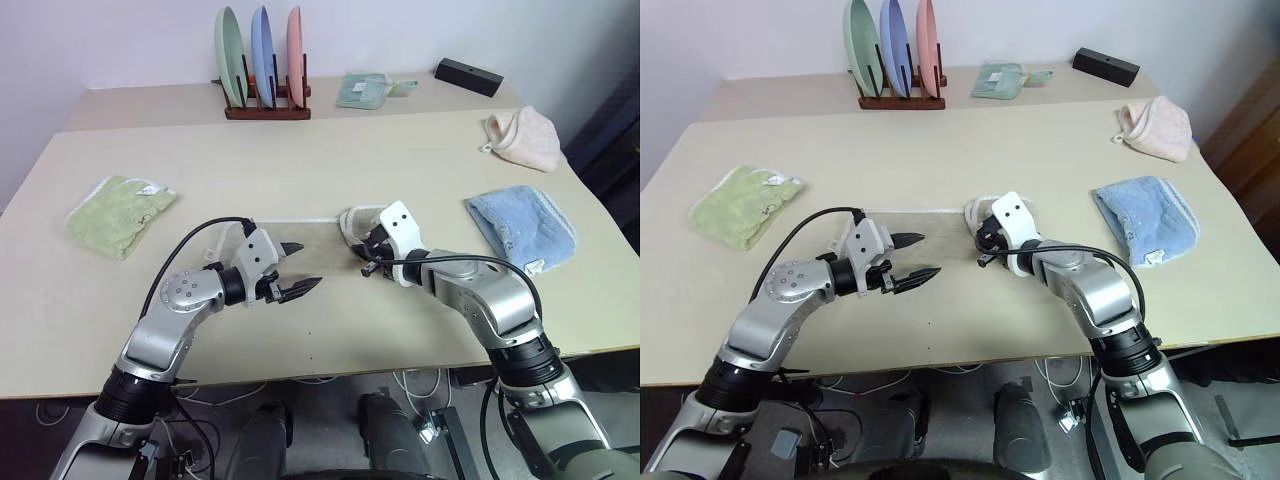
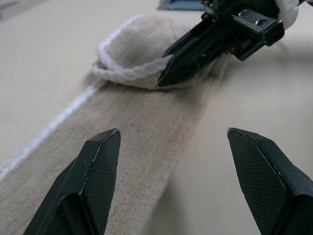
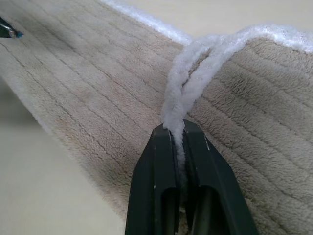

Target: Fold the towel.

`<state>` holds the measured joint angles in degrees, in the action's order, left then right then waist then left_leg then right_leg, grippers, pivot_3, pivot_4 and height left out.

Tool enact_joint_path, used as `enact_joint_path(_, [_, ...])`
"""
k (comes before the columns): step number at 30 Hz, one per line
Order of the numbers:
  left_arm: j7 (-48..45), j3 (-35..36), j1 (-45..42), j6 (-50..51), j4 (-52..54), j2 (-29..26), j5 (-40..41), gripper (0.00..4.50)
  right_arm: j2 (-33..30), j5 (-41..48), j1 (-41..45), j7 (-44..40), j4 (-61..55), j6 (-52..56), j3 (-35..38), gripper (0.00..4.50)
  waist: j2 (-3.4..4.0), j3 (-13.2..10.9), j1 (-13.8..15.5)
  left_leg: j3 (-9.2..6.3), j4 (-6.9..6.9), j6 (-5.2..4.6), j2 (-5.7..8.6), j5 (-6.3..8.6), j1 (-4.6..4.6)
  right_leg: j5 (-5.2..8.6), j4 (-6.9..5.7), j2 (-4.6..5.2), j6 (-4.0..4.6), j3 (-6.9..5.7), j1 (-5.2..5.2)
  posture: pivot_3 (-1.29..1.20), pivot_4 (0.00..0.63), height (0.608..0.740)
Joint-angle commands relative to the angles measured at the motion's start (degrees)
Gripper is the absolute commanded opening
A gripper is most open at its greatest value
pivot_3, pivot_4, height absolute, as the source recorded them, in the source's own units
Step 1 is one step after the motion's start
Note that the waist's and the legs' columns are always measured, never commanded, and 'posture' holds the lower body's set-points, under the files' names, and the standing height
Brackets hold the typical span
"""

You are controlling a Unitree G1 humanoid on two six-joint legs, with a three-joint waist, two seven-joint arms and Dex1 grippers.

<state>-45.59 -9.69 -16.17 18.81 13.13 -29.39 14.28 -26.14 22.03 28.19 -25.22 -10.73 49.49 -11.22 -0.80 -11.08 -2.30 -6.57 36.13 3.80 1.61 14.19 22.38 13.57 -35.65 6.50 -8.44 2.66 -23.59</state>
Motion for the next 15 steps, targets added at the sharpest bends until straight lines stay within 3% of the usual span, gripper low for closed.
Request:
enact_joint_path(1, [0.69,1.72,0.62,0.54,2.71,-0.45,0.49,3.55,-2.44,3.23,-0.85,-5.00,-7.57,-2.09,4.44,2.10,0.00,0.00,0.15,0.00,-0.01,0.00,0.00,0.00,0.01,0.00,0.02,0.00,0.00,0.00,0.00,0.00,0.150,0.740])
enact_joint_path(3, [1.15,2.89,1.58,0.88,2.50,-1.03,0.59,3.55,-6.47,5.25,-3.61,-9.21,-13.31,-3.43,7.73,2.89,0.00,0.00,0.38,0.00,0.00,0.00,0.00,0.00,0.02,0.00,0.04,0.00,0.00,0.00,0.00,0.00,0.150,0.740])
enact_joint_path(7, [1.76,4.58,2.67,1.05,1.94,-1.74,0.75,3.55,-9.77,6.86,-5.74,-11.18,-15.58,-4.34,12.37,2.89,-0.01,0.00,0.17,0.01,0.00,-0.03,0.00,0.02,0.02,0.00,0.13,0.00,-0.01,-0.02,0.04,0.00,0.150,0.740])
enact_joint_path(10, [2.20,5.45,2.94,0.88,1.05,-1.87,0.77,3.55,-9.18,3.48,-3.33,-6.93,-8.02,-5.43,15.30,1.99,-0.01,0.00,-0.09,0.01,0.01,-0.03,-0.01,0.02,-0.02,-0.03,0.11,0.00,0.05,-0.02,0.07,0.00,0.150,0.740])
enact_joint_path(14, [2.98,5.50,2.10,0.04,-0.59,-1.05,0.11,3.55,-7.63,-1.91,-0.37,-5.68,2.02,-11.85,12.83,0.01,-0.01,0.00,0.04,0.03,0.00,-0.02,-0.01,0.01,-0.02,-0.05,0.14,0.00,0.07,-0.02,0.07,0.00,0.150,0.740])
enact_joint_path(15, [3.20,5.46,1.92,-0.12,-0.89,-0.79,0.02,3.55,-6.93,-3.30,0.13,-6.13,4.41,-14.33,11.69,0.01,-0.01,0.00,0.01,0.03,-0.01,-0.02,-0.01,0.01,-0.02,-0.05,0.15,0.00,0.06,-0.02,0.06,0.00,0.150,0.740])
